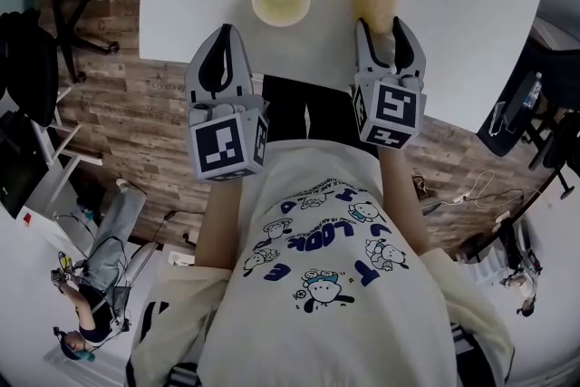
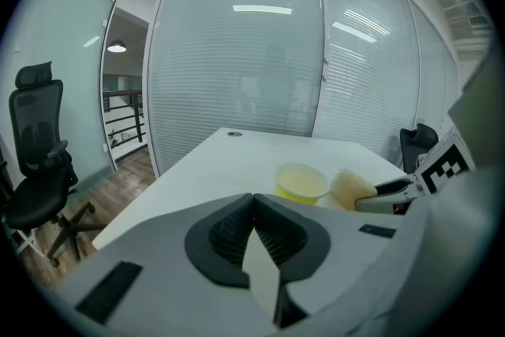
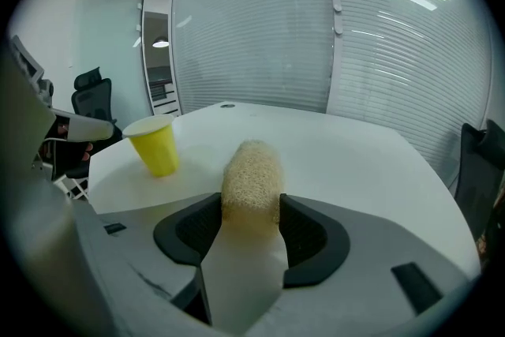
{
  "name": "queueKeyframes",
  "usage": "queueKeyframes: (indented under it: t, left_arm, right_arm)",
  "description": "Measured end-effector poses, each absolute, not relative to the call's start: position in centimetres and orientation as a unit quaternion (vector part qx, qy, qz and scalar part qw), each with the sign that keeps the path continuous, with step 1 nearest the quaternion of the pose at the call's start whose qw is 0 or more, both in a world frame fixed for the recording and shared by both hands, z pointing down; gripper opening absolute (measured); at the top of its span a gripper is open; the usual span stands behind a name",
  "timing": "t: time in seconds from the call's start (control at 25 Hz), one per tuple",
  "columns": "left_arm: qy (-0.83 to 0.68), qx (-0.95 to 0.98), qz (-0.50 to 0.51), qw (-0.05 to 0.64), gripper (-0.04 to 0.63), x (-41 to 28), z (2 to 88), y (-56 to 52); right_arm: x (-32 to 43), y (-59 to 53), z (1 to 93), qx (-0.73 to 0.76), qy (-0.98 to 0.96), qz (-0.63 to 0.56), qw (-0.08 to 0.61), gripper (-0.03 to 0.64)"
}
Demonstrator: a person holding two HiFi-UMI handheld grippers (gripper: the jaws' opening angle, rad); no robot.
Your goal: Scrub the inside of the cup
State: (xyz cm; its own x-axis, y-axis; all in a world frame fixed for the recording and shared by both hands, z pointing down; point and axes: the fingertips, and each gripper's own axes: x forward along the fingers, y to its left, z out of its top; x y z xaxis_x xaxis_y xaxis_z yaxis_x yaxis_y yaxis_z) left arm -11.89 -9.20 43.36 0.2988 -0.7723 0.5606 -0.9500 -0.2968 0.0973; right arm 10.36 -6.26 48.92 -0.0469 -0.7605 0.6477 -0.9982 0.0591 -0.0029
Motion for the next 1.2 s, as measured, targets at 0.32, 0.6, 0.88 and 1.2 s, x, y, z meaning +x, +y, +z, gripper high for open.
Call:
queueKeyframes:
  t: [0.32,0.6,0.88,1.2]
  left_arm:
    - [-0.555,0.775,0.212,0.216,0.026,-11.3,43.7,-8.8]
    - [-0.556,0.774,0.215,0.215,0.026,-11.6,43.8,-8.4]
    - [-0.545,0.782,0.209,0.221,0.063,-11.3,43.9,-8.8]
    - [-0.501,0.807,0.21,0.232,0.144,-11.0,44.7,-8.8]
  right_arm:
    - [9.6,-6.7,49.0,0.618,-0.705,0.217,0.271,0.159]
    - [8.5,-7.1,47.6,0.605,-0.727,0.22,0.237,0.118]
    - [7.4,-9.6,45.1,0.585,-0.755,0.215,0.202,0.117]
    - [5.9,-11.7,44.6,0.558,-0.776,0.219,0.196,0.117]
